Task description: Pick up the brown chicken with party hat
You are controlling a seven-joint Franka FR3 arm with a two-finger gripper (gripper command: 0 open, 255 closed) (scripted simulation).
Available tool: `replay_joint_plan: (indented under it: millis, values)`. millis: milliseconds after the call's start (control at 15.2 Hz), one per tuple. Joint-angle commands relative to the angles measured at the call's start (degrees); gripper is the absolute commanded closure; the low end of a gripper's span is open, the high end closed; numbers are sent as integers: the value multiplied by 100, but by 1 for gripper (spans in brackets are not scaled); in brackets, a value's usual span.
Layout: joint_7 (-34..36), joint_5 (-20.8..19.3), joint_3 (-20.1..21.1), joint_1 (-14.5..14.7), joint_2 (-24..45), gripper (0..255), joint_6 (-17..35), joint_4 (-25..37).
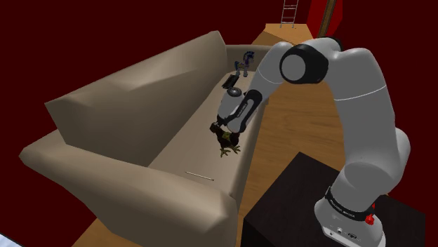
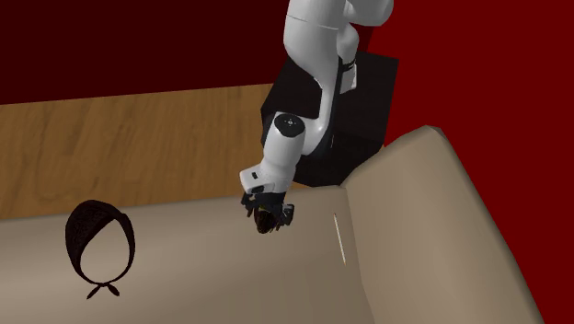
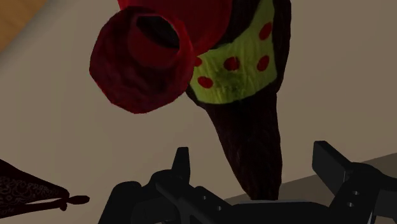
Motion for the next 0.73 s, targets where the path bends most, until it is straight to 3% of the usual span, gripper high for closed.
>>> replay_joint_plan:
  millis: [0, 264, 330, 660]
  values:
    - [37, -10, -57, 52, 138, 0, 91, 53]
    - [77, -16, -127, 111, 328, 0, 220, 118]
    - [79, -16, -127, 114, 318, 255, 214, 114]
    - [85, -15, -132, 124, 312, 255, 213, 109]
